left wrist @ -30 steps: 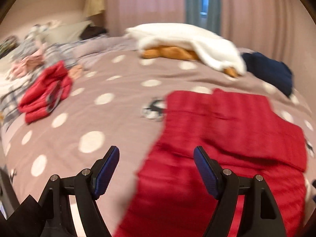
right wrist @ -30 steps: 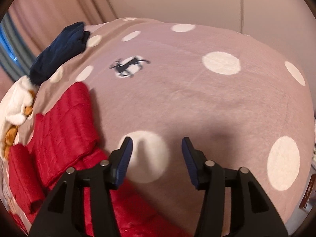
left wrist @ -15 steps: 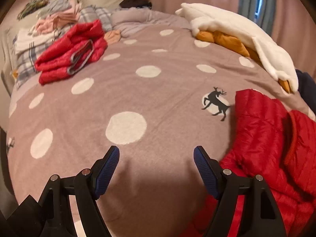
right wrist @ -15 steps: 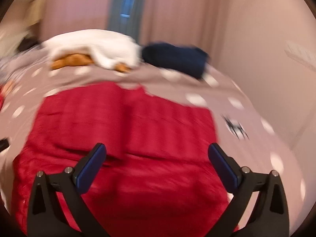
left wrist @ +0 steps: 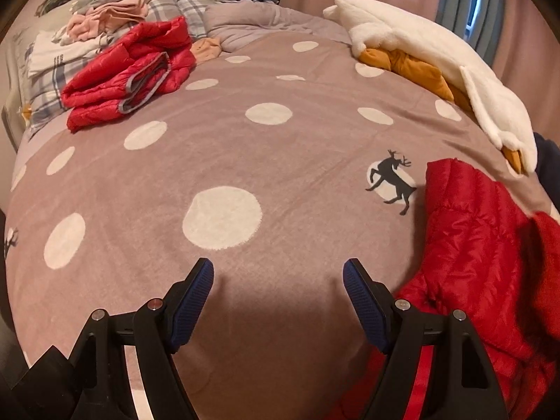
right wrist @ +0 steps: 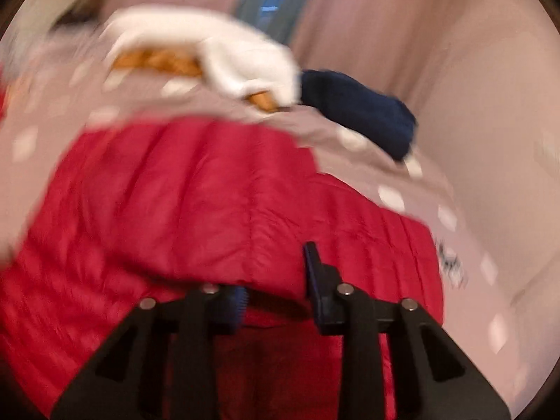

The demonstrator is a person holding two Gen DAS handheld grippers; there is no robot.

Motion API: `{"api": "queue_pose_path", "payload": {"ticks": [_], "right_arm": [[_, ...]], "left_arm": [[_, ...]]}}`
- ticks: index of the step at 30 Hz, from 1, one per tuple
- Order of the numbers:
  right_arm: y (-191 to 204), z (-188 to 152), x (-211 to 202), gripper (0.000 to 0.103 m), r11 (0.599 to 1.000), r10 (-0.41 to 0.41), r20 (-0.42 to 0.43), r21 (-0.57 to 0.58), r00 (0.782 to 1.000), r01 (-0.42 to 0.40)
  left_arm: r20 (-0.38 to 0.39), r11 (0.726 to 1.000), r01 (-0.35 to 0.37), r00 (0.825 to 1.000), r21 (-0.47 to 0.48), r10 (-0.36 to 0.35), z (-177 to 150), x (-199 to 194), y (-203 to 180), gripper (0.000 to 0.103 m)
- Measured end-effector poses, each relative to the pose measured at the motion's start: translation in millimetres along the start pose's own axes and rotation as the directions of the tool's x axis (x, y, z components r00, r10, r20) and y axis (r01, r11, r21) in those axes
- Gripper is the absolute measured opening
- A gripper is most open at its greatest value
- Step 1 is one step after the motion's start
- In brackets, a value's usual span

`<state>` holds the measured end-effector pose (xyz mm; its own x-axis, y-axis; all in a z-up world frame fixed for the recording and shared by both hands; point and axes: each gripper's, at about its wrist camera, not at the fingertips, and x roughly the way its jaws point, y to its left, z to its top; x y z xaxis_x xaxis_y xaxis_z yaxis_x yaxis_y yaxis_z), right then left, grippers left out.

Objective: Fold large clothes

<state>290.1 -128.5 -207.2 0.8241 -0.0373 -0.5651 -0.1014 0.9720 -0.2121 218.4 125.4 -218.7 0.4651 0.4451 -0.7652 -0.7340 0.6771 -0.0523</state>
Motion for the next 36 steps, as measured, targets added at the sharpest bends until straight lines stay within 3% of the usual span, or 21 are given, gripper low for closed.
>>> {"api": "queue_pose_path", "payload": {"ticks": [2,5,7,8,10,11,13,16,18,19,21,22,23,24,26,29,31,32,34,36], "right_arm": [[-39,7,2,0.017,0.977,0.066,-0.015,0.205,0.998,-0.061],[-91,0,19,0.017,0.886,0.166,-0.062,0.447,0.984,-0.122],[-124,-20,36,0.025,0.795,0.229,-0.115,0.596,0.966,-0.118],[-134,-32,43,0.038,0.757,0.241,-0.15,0.647,0.959,-0.089],[-150,-50,52,0.038,0.716,0.258,-0.167,0.694,0.952,-0.073],[-154,-54,53,0.038,0.715,0.266,-0.156,0.693,0.951,-0.087],[-155,-54,47,0.039,0.771,0.232,-0.164,0.632,0.959,-0.078],[-147,-45,30,0.061,0.875,0.072,-0.192,0.483,0.979,0.03],[-152,-47,16,0.075,0.892,-0.076,-0.162,0.429,0.984,0.14],[-156,-48,9,0.077,0.89,-0.121,-0.146,0.423,0.982,0.173],[-168,-46,3,0.077,0.884,-0.119,-0.119,0.44,0.986,0.16],[-178,-48,-4,0.075,0.877,-0.1,-0.082,0.463,0.992,0.127],[-186,-50,-10,0.064,0.875,-0.095,-0.055,0.472,0.994,0.11],[-185,-49,-14,0.043,0.877,-0.098,-0.032,0.47,0.995,0.101],[-180,-49,-19,0.023,0.897,-0.105,-0.035,0.428,0.994,0.11],[-165,-56,6,0.02,0.904,-0.003,-0.101,0.426,0.995,0.046],[-159,-68,33,0.02,0.894,0.065,-0.197,0.447,0.978,0.03],[-158,-75,44,0.021,0.892,0.087,-0.236,0.451,0.968,0.03],[-157,-82,54,0.021,0.879,0.112,-0.23,0.476,0.967,0.011],[-162,-83,53,0.022,0.866,0.132,-0.212,0.501,0.968,-0.009]], "left_arm": [[-0.007,1.0,0.001,1.0,0.008,-0.001,-1,1,-1,0.077],[-0.016,1.0,0.002,1.0,0.016,-0.002,-3,4,-3,0.077],[-0.026,0.999,0.0,1.0,0.032,0.001,-5,7,-6,0.077],[-0.033,0.999,-0.003,0.999,0.044,0.004,-6,9,-8,0.077],[-0.043,0.998,-0.009,0.999,0.066,0.012,-9,12,-12,0.077],[-0.044,0.997,-0.012,0.999,0.074,0.015,-10,12,-14,0.077],[-0.037,0.996,-0.013,0.999,0.088,0.016,-12,12,-17,0.077],[-0.009,0.995,0.0,1.0,0.105,0.001,-14,7,-20,0.077],[0.03,0.993,0.061,0.997,0.104,-0.064,-13,-4,-20,0.077],[0.061,0.989,0.106,0.992,0.105,-0.112,-13,-12,-20,0.077],[0.115,0.973,0.192,0.972,0.124,-0.206,-12,-26,-23,0.077],[0.134,0.954,0.249,0.953,0.165,-0.271,-13,-35,-29,0.077],[0.131,0.941,0.272,0.944,0.201,-0.301,-15,-38,-34,0.077],[0.121,0.922,0.294,0.936,0.252,-0.331,-18,-40,-41,0.077],[0.098,0.896,0.287,0.936,0.339,-0.337,-29,-38,-56,0.077],[0.002,0.89,0.251,0.962,0.382,-0.273,-38,-12,-71,0.077],[-0.149,0.895,0.275,0.96,0.351,-0.237,-42,20,-75,0.077],[-0.15,0.897,0.288,0.956,0.335,-0.251,-41,25,-73,0.079],[-0.119,0.898,0.261,0.965,0.353,-0.234,-42,21,-76,0.08],[-0.095,0.902,0.211,0.977,0.375,-0.19,-45,20,-80,0.092]]}}
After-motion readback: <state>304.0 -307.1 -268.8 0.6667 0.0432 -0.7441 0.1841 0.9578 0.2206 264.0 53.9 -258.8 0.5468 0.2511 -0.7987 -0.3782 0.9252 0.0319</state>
